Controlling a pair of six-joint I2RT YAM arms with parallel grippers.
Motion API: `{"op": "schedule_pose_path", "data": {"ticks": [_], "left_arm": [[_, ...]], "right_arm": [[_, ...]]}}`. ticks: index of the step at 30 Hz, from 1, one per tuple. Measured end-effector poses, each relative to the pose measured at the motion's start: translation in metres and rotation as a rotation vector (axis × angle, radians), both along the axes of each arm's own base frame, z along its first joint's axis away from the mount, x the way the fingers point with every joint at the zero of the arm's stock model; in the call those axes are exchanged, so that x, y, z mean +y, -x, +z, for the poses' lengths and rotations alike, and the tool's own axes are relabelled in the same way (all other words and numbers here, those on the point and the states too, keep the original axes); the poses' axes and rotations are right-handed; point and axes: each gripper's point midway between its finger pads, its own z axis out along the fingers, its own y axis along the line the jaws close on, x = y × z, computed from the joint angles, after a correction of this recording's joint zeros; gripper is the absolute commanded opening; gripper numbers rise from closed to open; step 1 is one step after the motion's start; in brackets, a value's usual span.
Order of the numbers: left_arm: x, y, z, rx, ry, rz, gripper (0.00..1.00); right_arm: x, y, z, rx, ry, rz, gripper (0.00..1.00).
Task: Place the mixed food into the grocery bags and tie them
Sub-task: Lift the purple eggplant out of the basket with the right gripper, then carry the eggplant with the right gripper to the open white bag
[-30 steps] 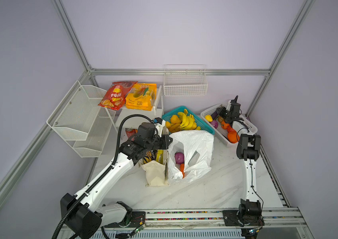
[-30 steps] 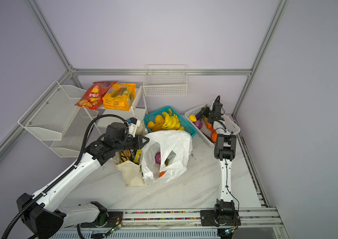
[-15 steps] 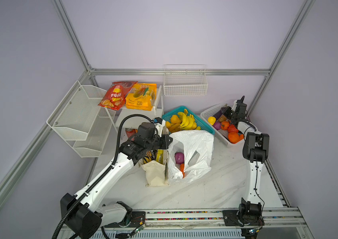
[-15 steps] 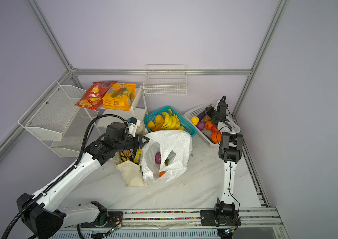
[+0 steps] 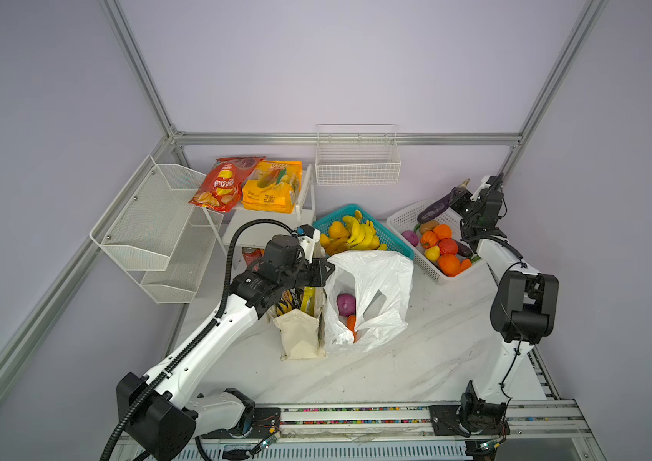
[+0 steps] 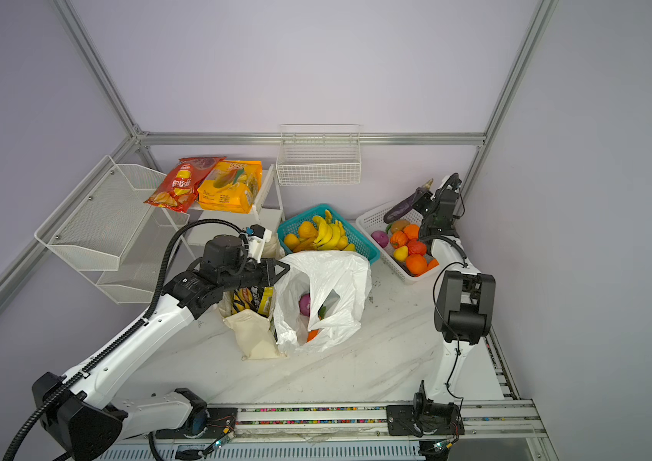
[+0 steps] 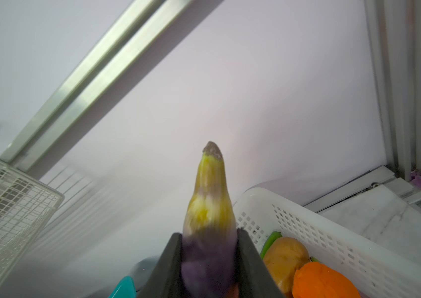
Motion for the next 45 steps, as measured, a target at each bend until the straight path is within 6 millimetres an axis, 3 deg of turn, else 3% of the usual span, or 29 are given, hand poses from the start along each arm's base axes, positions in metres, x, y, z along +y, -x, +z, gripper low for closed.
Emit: {"op": "schedule_pose_path", "data": {"ticks": [4,7,10,15,17,20,22,25,32,34,38,45], "left_arm": [[-0.001,0.000,0.001,-0.003,0.005,-0.004,0.00],[-0.002,0.000,0.001,-0.003,0.008,-0.008,0.00],[-0.003,0.000,0.000,0.001,0.007,-0.010,0.00],[-0.003,0.000,-0.001,0.005,0.006,-0.012,0.00],[-0.003,0.000,-0.002,0.006,0.004,-0.012,0.00],[-0.001,0.000,-0.003,0.012,0.000,-0.010,0.00],[0.000,0.000,-0.005,0.019,-0.002,-0.009,0.00],[0.001,0.000,-0.005,0.022,-0.001,-0.009,0.00],[0.000,0.001,-0.006,0.029,0.001,-0.014,0.00],[0.000,0.001,-0.006,0.031,0.001,-0.013,0.00],[0.000,0.001,-0.007,0.033,0.000,-0.014,0.00],[-0.001,0.003,-0.008,0.044,0.004,-0.020,0.00]], "right_arm": [[0.013,0.043,0.012,-0.032,-0.035,0.002,0.18],[0.028,0.078,0.037,-0.086,-0.066,0.022,0.18],[0.050,0.123,0.085,-0.190,-0.084,0.062,0.17],[0.101,0.222,0.192,-0.458,-0.079,0.226,0.15],[0.130,0.262,0.217,-0.539,-0.066,0.336,0.15],[0.177,0.309,0.227,-0.595,-0.023,0.516,0.15],[0.201,0.326,0.223,-0.597,0.010,0.605,0.15],[0.234,0.335,0.198,-0.558,0.080,0.712,0.15],[0.322,0.337,0.104,-0.394,0.252,0.924,0.16],[0.339,0.339,0.082,-0.366,0.299,0.952,0.16],[0.353,0.346,0.041,-0.335,0.400,0.963,0.16],[0.348,0.351,-0.009,-0.307,0.576,0.905,0.18]]}}
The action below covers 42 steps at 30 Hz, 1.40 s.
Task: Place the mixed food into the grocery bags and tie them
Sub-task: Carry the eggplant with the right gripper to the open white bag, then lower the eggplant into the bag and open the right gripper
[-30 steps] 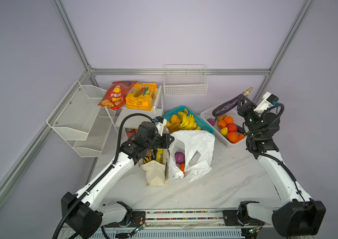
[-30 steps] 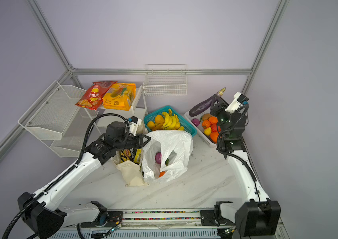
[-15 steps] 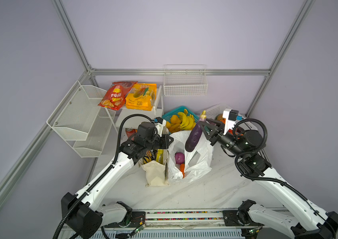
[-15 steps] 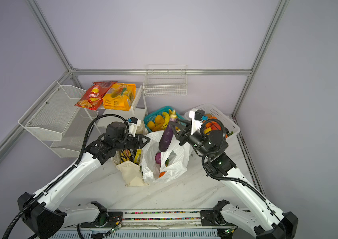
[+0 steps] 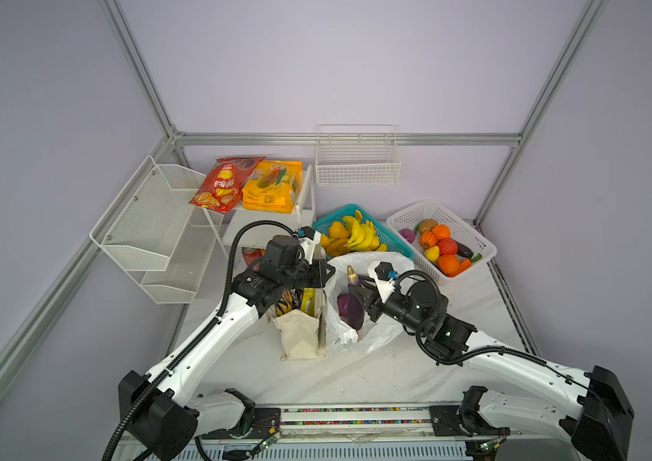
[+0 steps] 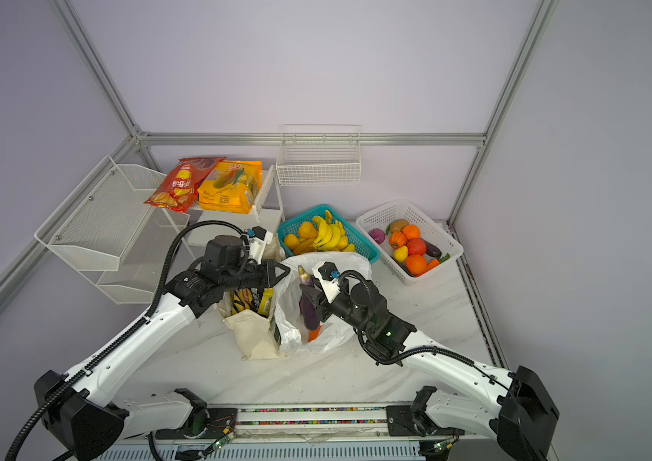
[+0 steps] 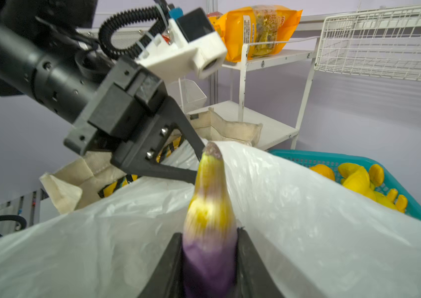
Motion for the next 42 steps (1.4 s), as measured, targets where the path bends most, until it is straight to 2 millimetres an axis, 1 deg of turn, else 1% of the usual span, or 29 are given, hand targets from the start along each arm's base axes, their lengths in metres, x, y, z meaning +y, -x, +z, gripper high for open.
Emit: {"op": "schedule_pose_path", "data": {"ticks": [3,6,10,12,14,16,18,21,23,25,26,28,32,35,38,40,42], "left_arm": [[-0.001,0.001,0.000,0.004,0.005,-0.003,0.00],[-0.001,0.001,0.000,0.006,0.008,-0.007,0.00],[-0.003,0.002,0.000,0.012,0.012,-0.015,0.00],[-0.004,0.002,-0.002,0.017,0.012,-0.018,0.00],[-0.004,0.001,-0.003,0.021,0.010,-0.019,0.00],[-0.004,0.001,-0.005,0.024,0.009,-0.020,0.00],[-0.004,0.001,-0.005,0.024,0.008,-0.020,0.00],[-0.005,0.000,-0.004,0.022,0.007,-0.020,0.00],[-0.005,-0.001,-0.001,0.016,0.009,-0.019,0.00],[-0.005,-0.002,0.002,0.010,0.011,-0.018,0.00],[-0.005,-0.003,0.003,0.007,0.011,-0.016,0.00],[-0.005,-0.004,0.004,0.004,0.010,-0.013,0.00],[-0.005,-0.006,0.002,0.008,0.007,-0.010,0.00],[-0.005,-0.007,-0.001,0.014,0.001,-0.007,0.00],[-0.005,-0.008,-0.004,0.020,-0.006,0.000,0.00],[-0.004,-0.009,-0.005,0.022,-0.009,0.002,0.00],[-0.004,-0.009,-0.005,0.023,-0.010,0.005,0.00]], "right_arm": [[0.003,0.003,-0.004,-0.018,0.029,0.003,0.22],[0.008,0.003,-0.015,-0.006,0.065,0.006,0.32],[0.016,-0.005,-0.042,0.055,0.139,-0.009,0.45],[0.016,-0.005,-0.054,0.095,0.164,-0.012,0.52],[0.014,-0.004,-0.057,0.125,0.174,-0.014,0.57],[0.014,-0.003,-0.051,0.143,0.169,-0.015,0.61],[0.014,-0.001,-0.035,0.153,0.149,-0.010,0.62],[0.010,0.005,0.000,0.160,0.106,0.001,0.62],[0.002,0.010,0.024,0.166,0.077,-0.007,0.60],[-0.008,0.014,0.040,0.180,0.068,-0.029,0.58],[-0.014,0.016,0.043,0.196,0.069,-0.041,0.56],[-0.024,0.021,0.041,0.233,0.080,-0.063,0.55],[-0.042,0.036,0.015,0.339,0.126,-0.083,0.52],[-0.050,0.048,0.003,0.402,0.138,-0.075,0.51],[-0.051,0.056,-0.003,0.452,0.138,-0.051,0.51],[-0.047,0.059,-0.010,0.482,0.144,-0.030,0.51],[-0.040,0.059,-0.021,0.519,0.156,-0.019,0.51]]}}
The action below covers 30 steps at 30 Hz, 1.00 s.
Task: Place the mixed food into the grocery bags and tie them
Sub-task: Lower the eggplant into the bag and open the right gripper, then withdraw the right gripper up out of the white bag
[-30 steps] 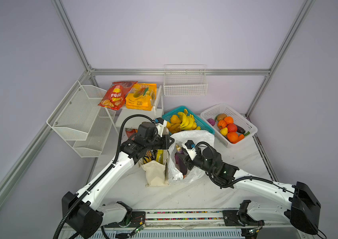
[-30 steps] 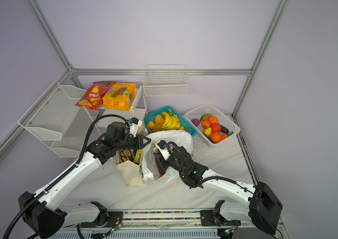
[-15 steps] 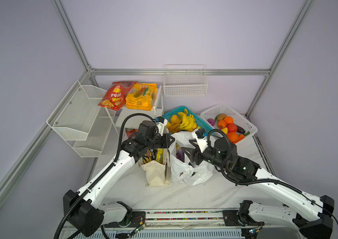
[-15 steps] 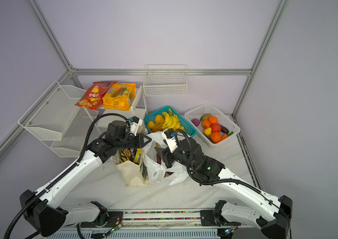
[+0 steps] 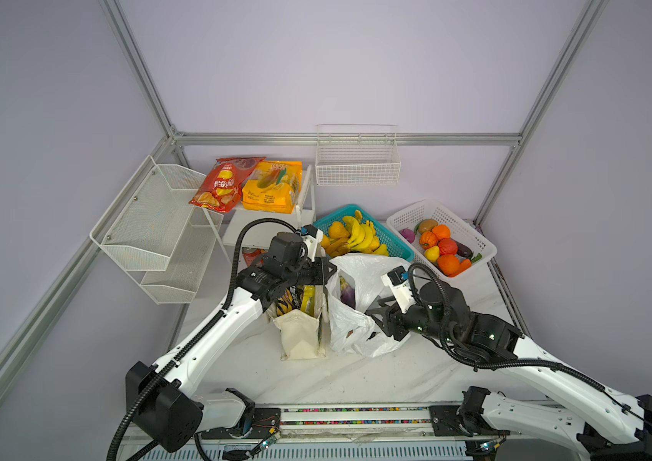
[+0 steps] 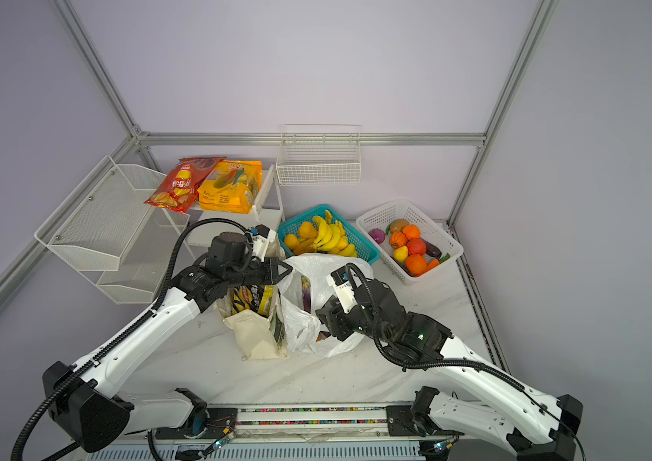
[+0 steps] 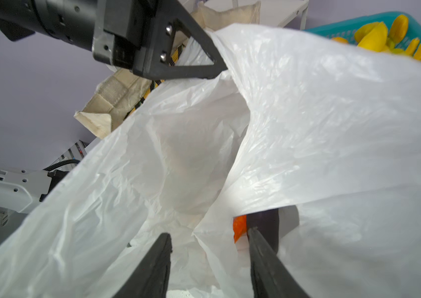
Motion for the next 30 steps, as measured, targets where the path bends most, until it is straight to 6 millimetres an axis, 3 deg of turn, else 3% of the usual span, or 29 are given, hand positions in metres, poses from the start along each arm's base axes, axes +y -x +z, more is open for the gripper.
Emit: {"op": "schedule_pose_path", "data": {"ticks": [5,14,16,18,22,26,27,30], "left_arm": [[0.000,0.000,0.000,0.000,-0.002,0.003,0.00],[0.001,-0.001,0.000,-0.001,-0.003,0.005,0.00],[0.001,-0.001,0.000,0.000,-0.003,0.005,0.00],[0.001,-0.001,0.000,-0.001,-0.003,0.004,0.00],[0.001,-0.001,0.000,-0.001,-0.003,0.005,0.00],[0.001,-0.001,-0.001,-0.004,-0.007,0.007,0.00],[0.001,-0.002,-0.001,-0.007,-0.009,0.009,0.07],[0.004,-0.004,-0.001,-0.021,-0.023,0.016,0.42]], "right_arm": [[0.011,-0.012,-0.031,0.079,0.030,-0.053,0.54],[0.026,-0.042,-0.059,0.146,0.018,-0.194,0.61],[0.030,-0.046,-0.065,0.150,-0.013,-0.210,0.60],[0.035,-0.049,-0.066,0.146,-0.061,-0.217,0.50],[0.041,-0.055,-0.048,0.119,-0.184,-0.232,0.17],[0.036,-0.056,-0.013,0.062,-0.285,-0.247,0.02],[0.032,-0.055,-0.002,0.043,-0.309,-0.250,0.00],[0.021,-0.055,0.032,-0.011,-0.372,-0.255,0.00]]}}
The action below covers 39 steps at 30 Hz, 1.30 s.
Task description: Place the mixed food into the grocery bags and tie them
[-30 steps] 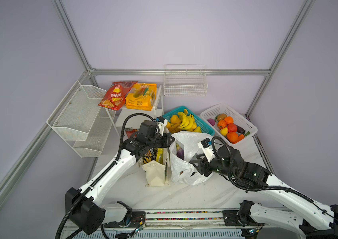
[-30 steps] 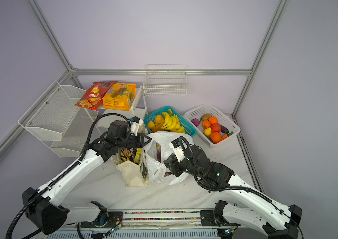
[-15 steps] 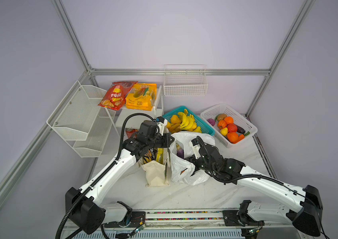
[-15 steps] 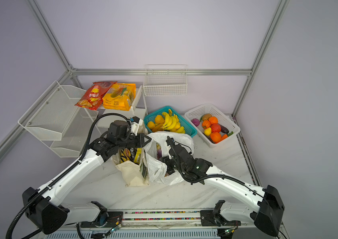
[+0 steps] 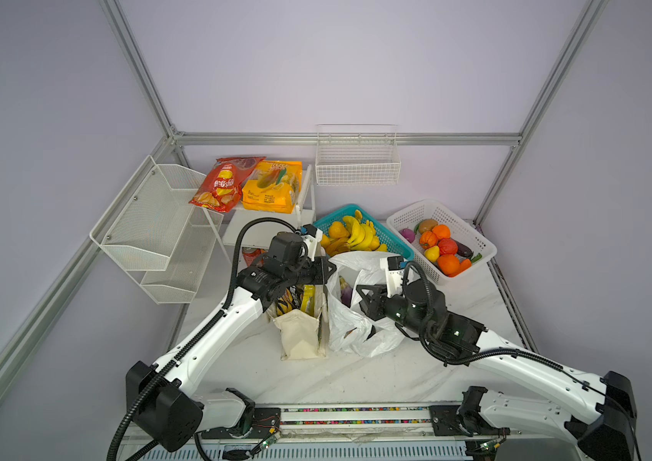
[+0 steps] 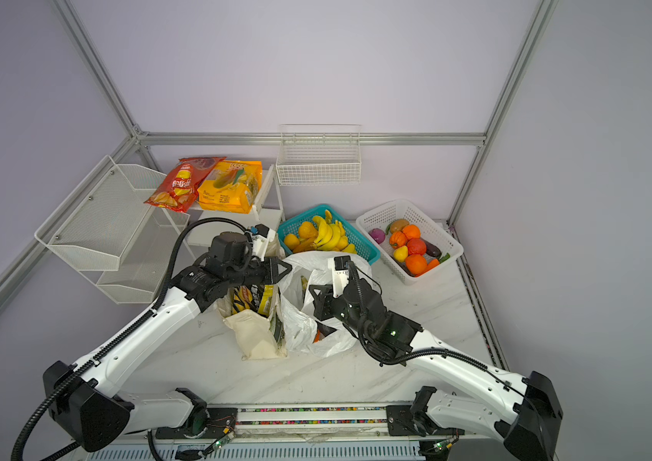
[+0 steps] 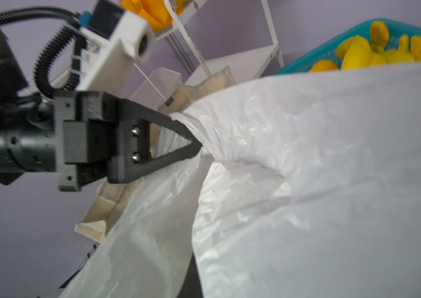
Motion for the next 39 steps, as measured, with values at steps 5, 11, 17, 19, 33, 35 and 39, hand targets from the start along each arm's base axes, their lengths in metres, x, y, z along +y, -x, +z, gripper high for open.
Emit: {"op": "schedule_pose_path", "data": {"ticks": [5,11,17,19,33,35,39], "left_arm": [[0.011,-0.002,0.014,-0.069,-0.022,0.044,0.80],[0.036,0.022,0.099,-0.365,0.049,0.081,0.87],[0.056,0.086,0.141,-0.649,0.078,-0.022,0.87],[0.056,0.106,0.135,-0.700,0.060,-0.093,0.87],[-0.018,0.186,0.058,-0.839,-0.124,-0.683,1.00],[-0.031,0.183,0.040,-0.832,-0.188,-0.733,0.99],[-0.048,0.178,0.014,-0.820,-0.280,-0.798,0.92]], "right_arm": [[-0.016,-0.005,0.054,-0.081,-0.069,-0.020,0.00],[-0.026,-0.020,0.082,-0.089,-0.117,-0.012,0.00],[-0.037,-0.049,0.072,-0.031,-0.124,-0.048,0.00],[-0.038,-0.053,0.068,-0.016,-0.123,-0.053,0.00],[-0.033,-0.062,0.058,0.015,-0.112,-0.042,0.00],[-0.033,-0.062,0.058,0.015,-0.112,-0.040,0.00],[-0.033,-0.061,0.058,0.016,-0.112,-0.037,0.00]]}}
